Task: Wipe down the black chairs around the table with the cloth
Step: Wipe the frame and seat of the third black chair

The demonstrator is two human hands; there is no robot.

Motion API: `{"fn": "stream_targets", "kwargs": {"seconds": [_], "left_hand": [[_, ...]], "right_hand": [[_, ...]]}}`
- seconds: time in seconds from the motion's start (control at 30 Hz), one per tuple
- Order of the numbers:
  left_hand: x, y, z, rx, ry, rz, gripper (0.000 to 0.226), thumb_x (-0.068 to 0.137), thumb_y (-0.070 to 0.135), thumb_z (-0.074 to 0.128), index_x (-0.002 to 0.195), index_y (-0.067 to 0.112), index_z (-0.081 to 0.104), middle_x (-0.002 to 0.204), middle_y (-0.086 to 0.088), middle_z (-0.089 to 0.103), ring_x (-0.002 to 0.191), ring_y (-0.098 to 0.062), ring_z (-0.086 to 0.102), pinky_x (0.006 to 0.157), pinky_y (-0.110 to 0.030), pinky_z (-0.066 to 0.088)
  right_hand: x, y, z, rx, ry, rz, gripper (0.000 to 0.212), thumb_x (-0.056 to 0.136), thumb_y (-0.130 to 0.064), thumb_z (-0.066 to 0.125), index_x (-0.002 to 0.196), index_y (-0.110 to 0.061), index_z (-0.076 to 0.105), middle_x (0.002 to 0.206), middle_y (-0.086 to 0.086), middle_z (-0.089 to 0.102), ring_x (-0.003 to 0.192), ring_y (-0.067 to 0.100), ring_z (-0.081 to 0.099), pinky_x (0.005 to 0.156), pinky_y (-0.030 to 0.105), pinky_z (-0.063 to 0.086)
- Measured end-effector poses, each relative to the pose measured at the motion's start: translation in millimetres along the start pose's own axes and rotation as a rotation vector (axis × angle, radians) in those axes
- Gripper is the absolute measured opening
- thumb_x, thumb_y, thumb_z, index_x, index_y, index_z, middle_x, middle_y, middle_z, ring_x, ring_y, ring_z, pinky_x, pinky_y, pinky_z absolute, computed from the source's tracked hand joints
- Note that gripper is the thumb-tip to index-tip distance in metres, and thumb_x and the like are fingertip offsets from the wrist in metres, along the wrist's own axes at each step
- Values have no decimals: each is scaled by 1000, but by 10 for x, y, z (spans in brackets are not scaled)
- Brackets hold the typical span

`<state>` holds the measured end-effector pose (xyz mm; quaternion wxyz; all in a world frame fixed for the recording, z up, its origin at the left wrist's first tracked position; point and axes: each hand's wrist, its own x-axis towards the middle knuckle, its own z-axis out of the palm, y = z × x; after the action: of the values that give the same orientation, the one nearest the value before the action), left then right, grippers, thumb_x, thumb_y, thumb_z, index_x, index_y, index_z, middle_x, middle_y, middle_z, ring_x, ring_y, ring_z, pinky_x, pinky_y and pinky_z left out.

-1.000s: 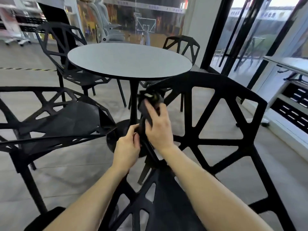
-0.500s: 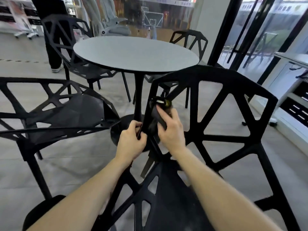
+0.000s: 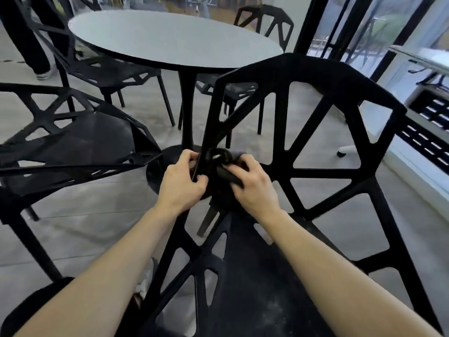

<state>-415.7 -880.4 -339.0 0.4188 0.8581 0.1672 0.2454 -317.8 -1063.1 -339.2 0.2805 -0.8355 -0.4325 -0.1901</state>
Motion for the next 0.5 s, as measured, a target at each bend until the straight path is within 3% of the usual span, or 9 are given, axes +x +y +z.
{"fn": "stream_targets", "kwargs": {"seconds": [0.17,0.37,0.43,0.5], "left_hand": [[-4,58,30,19,40,23,30,87,15,63,113,25,52,87,7,77,62,-15,65,68,-42,58],[-10,66,0,55,60,8,29,86,17,66,112,20,52,84,4,73,76,-20,70,71,-47,60],[-27,75,-5,43,39,-1,32,88,15,67,117,21,55,90,7,76,81,-19,72,76,-48,61],[-36,80,0,17,26,-11,33,91,14,67,121,22,56,89,9,78,78,-16,73,76,-49,61]], "right_hand": [[-532,410,-206,26,159,424,42,94,-7,69,131,-27,75,131,-5,58,114,17,62,96,45,57],[96,-451,261,188,67,55,50,88,1,68,137,-12,70,124,9,55,110,26,62,96,29,53],[2,-165,169,130,27,24,46,88,2,70,132,-12,73,124,10,57,112,27,62,100,32,54],[-270,230,-24,23,15,103,41,87,0,69,125,-13,77,125,9,59,114,30,63,101,43,56]]}}
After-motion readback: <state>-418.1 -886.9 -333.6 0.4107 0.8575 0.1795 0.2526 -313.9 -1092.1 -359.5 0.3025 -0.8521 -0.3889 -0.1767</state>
